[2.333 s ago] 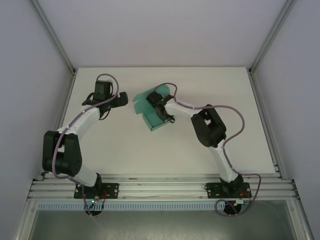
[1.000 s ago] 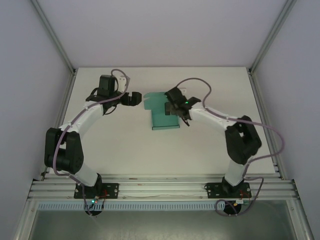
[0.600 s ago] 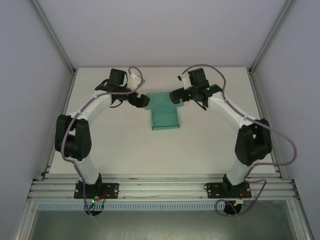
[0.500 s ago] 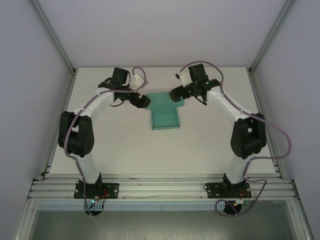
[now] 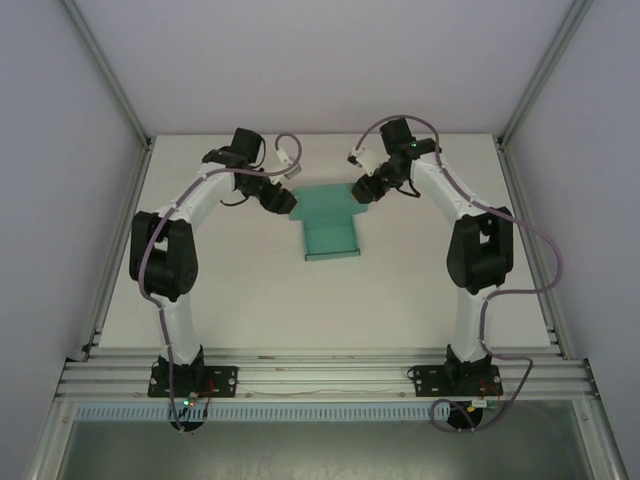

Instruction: Assemble paper box

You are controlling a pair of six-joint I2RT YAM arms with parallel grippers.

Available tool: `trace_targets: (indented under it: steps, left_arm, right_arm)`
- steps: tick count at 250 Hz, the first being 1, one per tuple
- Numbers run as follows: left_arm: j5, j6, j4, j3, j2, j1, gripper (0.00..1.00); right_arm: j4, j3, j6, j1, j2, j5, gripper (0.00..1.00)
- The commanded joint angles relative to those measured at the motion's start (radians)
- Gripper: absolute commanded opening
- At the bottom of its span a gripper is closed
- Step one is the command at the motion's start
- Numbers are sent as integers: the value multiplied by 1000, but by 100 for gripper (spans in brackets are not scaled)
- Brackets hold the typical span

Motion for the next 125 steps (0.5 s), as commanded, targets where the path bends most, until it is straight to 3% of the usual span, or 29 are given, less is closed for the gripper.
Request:
trace_targets:
  steps: [1, 125]
  left_arm:
    - [-1, 62, -78, 60, 41, -12, 54]
    - [-7, 110, -144, 131, 75, -40, 24]
  right_arm:
    - [-68, 30, -36, -3, 22, -10, 25]
    - [-172, 61, -129, -6, 50, 28, 23]
